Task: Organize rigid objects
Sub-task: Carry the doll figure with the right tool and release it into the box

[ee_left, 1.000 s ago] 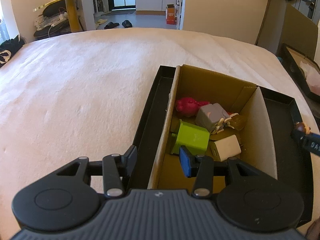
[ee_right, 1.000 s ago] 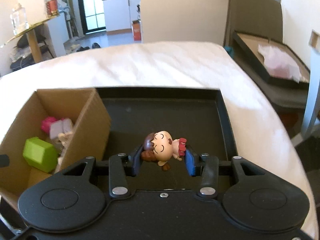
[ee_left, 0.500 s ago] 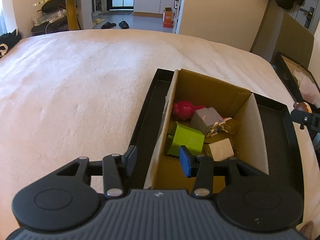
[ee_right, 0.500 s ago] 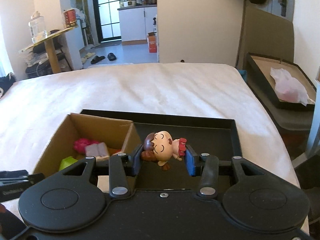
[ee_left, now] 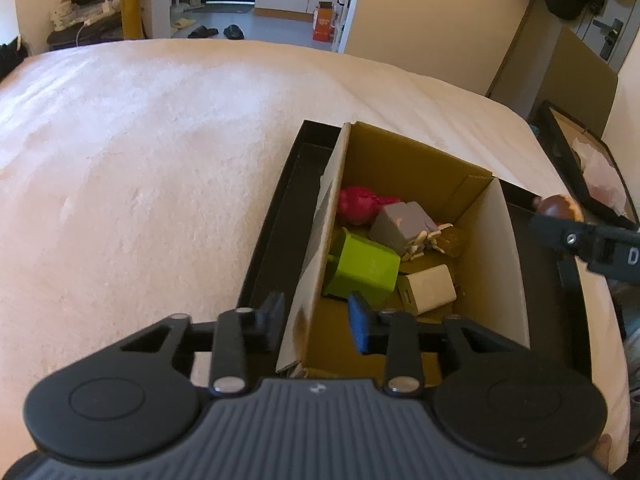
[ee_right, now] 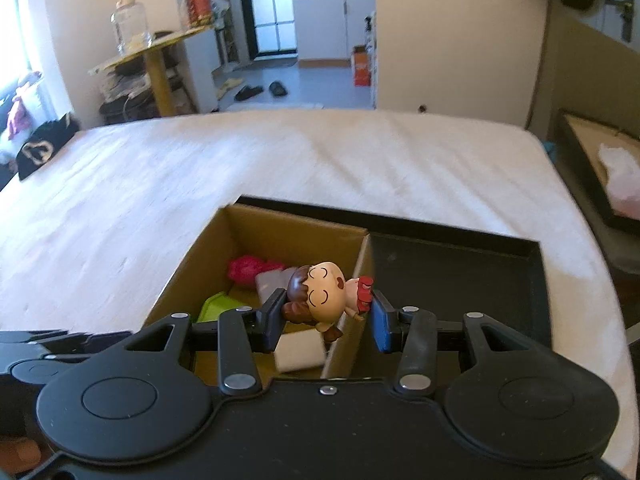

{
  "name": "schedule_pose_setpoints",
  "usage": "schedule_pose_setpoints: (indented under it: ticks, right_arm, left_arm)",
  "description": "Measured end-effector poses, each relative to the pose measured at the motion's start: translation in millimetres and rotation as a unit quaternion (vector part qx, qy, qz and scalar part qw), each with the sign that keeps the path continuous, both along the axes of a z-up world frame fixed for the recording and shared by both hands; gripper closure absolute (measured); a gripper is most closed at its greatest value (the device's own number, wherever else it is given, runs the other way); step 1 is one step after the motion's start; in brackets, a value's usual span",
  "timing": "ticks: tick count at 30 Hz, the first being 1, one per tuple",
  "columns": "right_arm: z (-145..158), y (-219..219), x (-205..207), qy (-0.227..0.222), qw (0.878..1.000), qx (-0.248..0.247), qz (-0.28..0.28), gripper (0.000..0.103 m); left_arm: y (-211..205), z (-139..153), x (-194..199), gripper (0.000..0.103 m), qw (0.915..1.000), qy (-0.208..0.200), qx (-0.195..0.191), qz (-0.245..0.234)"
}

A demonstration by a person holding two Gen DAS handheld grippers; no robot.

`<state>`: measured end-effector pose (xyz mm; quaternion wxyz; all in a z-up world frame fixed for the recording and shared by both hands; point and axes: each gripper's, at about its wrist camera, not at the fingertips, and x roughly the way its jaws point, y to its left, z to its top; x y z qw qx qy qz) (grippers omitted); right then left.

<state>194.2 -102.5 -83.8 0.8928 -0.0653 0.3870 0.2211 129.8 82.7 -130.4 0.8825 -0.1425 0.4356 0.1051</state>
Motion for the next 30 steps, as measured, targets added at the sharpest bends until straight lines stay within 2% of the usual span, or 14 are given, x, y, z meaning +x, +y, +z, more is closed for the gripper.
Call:
schedule_pose_setpoints:
  ticks: [2,7,13,20,30]
  right_arm:
    - [-2,5,-1,0.009,1.000,0.001,0.002,0.060]
    - [-11,20,-2,0.032,0.999,0.001,0.010,0.060]
    - [-23,40,-3,0.037,0.999,-0.023,0.025,0.060]
    - [-29,54,-1,0.021,0.998,-0.058,0.033,0.060]
    - [-36,54,3,0.016,0.997,-0.061,0.041,0.056]
  left_arm:
    - [1,-1,0,0.083,1.0000,0.001,-0.005,-0.002]
    - [4,-2,-1,0.090,1.0000,-0.001,-0.009,0.001]
    - [8,-4,-1,0.091,0.9998,0.001,-0.019,0.002]
    - [13,-6,0,0.091,0.9996,0.002,-0.029,0.005]
    - [13,-6,-1,0.090,0.9996,0.002,-0.029,0.003]
